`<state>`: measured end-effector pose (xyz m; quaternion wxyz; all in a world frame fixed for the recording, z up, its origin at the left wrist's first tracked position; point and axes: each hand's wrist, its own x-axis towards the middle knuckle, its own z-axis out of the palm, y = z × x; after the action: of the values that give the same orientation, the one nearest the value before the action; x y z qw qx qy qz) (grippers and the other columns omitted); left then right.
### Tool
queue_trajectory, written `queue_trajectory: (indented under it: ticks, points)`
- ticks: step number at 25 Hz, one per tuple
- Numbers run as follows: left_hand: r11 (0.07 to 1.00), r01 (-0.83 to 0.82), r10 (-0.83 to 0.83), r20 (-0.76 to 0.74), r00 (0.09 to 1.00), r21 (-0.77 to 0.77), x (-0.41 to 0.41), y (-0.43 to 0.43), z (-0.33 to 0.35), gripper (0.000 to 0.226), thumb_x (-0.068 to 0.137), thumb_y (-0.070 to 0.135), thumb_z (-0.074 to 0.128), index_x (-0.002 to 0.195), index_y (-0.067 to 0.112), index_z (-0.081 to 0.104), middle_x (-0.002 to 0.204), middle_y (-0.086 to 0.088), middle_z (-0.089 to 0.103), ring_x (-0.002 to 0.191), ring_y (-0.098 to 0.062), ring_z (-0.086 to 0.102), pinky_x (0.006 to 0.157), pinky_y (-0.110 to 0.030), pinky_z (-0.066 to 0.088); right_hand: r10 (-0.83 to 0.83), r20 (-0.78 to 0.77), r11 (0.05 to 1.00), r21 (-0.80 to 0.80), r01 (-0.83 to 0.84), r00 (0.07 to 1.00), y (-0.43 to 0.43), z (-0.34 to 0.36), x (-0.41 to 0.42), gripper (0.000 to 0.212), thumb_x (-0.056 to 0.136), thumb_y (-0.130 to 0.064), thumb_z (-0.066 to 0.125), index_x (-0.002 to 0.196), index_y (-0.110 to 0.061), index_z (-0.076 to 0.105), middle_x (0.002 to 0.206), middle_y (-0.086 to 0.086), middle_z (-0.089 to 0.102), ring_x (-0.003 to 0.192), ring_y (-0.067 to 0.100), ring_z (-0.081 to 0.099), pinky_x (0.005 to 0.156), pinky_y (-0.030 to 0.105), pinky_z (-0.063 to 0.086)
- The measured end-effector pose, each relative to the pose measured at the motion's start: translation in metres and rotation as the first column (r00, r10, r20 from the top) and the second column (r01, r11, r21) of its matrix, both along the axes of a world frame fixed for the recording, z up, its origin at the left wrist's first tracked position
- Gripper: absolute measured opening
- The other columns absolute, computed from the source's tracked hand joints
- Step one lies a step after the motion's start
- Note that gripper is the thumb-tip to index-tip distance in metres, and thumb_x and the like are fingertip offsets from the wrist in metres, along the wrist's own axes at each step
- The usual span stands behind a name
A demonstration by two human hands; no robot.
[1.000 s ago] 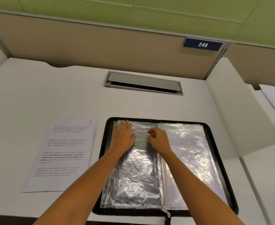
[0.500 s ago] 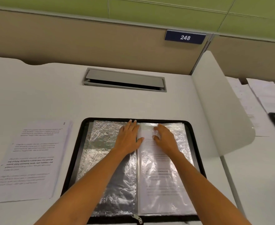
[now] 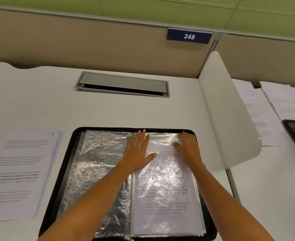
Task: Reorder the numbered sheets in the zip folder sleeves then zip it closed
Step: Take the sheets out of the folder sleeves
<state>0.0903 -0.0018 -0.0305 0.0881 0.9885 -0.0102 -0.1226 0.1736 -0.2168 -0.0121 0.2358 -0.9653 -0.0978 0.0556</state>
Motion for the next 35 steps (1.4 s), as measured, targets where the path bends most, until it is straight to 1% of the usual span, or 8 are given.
queue_trajectory:
  ticks: [5,9,18,21,24,28,32,35]
  points:
    - [1.0,0.005,-0.005,-0.014,1.0,0.004,0.0,0.0,-0.001,0.093,0.084,0.076,0.006,0.151,0.017,-0.018,0.155,-0.007,-0.031,0.143,-0.026,-0.028,0.117,-0.054,-0.011,-0.134,-0.023,0.987,0.083,0.135,0.991,-0.007,0.007,0.017,0.043,0.086,-0.019,0.07,0.127,-0.008,0.059,0.112,0.013,0.061,0.114,0.031,0.047,0.093,0.037,0.043]
    - [1.0,-0.001,0.001,-0.017,1.0,0.007,0.0,-0.002,0.0,0.093,0.085,0.075,0.009,0.151,0.016,-0.018,0.156,-0.008,-0.029,0.144,-0.027,-0.026,0.117,-0.053,-0.01,-0.165,-0.069,0.965,0.195,0.176,0.984,-0.009,0.014,0.023,0.03,0.087,-0.007,0.066,0.117,-0.007,0.062,0.091,0.009,0.065,0.08,0.019,0.059,0.067,0.021,0.043]
    - [1.0,0.019,-0.019,0.034,0.999,-0.003,0.003,-0.011,0.015,0.083,0.095,0.063,0.032,0.154,0.017,-0.004,0.16,-0.007,-0.018,0.147,-0.024,-0.017,0.118,-0.053,-0.006,-0.178,0.055,0.967,0.196,0.164,0.983,-0.011,0.024,0.008,0.011,0.091,-0.022,0.066,0.094,-0.012,0.064,0.087,0.004,0.065,0.076,0.017,0.059,0.062,0.028,0.044]
    - [0.996,0.087,-0.088,0.154,0.984,0.018,0.008,-0.02,0.025,0.069,0.096,0.051,0.047,0.152,0.019,0.022,0.161,-0.008,0.009,0.148,-0.025,0.006,0.118,-0.048,0.001,-0.155,0.133,0.97,0.206,0.125,0.979,-0.01,0.027,0.003,0.016,0.087,-0.027,0.071,0.089,-0.013,0.064,0.096,-0.002,0.055,0.093,0.01,0.047,0.068,0.026,0.039]
    - [0.981,0.043,0.001,0.23,0.973,-0.187,0.016,-0.032,0.04,0.044,0.094,0.047,0.054,0.13,0.022,0.056,0.129,-0.001,0.06,0.119,-0.019,0.054,0.104,-0.038,0.036,-0.095,0.063,0.94,0.335,0.069,0.993,-0.004,0.032,0.0,0.019,0.084,-0.031,0.073,0.086,-0.013,0.065,0.086,-0.002,0.063,0.082,0.012,0.057,0.067,0.022,0.041]
    - [0.639,-0.189,0.236,-0.045,0.971,-0.745,0.024,-0.047,0.055,0.04,0.088,0.05,0.062,0.112,0.018,0.069,0.101,0.005,0.072,0.081,-0.007,0.07,0.081,-0.035,0.056,-0.001,-0.123,0.846,0.528,0.066,0.992,0.011,0.044,-0.007,0.017,0.086,-0.031,0.071,0.083,-0.015,0.07,0.076,-0.003,0.072,0.074,0.009,0.067,0.07,0.023,0.052]
    - [0.365,-0.321,0.279,-0.227,0.933,-0.874,0.026,-0.045,0.065,0.038,0.083,0.043,0.071,0.109,0.016,0.07,0.11,0.002,0.071,0.081,-0.01,0.072,0.075,-0.027,0.055,0.05,-0.256,0.775,0.619,0.124,0.965,0.021,0.06,-0.011,0.031,0.097,-0.034,0.054,0.092,-0.011,0.074,0.084,0.001,0.075,0.082,0.012,0.07,0.072,0.029,0.056]
    - [0.261,-0.428,0.366,-0.322,0.873,-0.865,0.026,-0.042,0.063,0.027,0.083,0.034,0.074,0.099,0.013,0.07,0.1,-0.003,0.073,0.08,-0.015,0.073,0.077,-0.033,0.058,0.089,-0.365,0.719,0.668,0.194,0.927,0.025,0.066,-0.013,0.041,0.102,-0.036,0.043,0.1,-0.007,0.071,0.09,0.005,0.076,0.085,0.019,0.072,0.075,0.035,0.059]
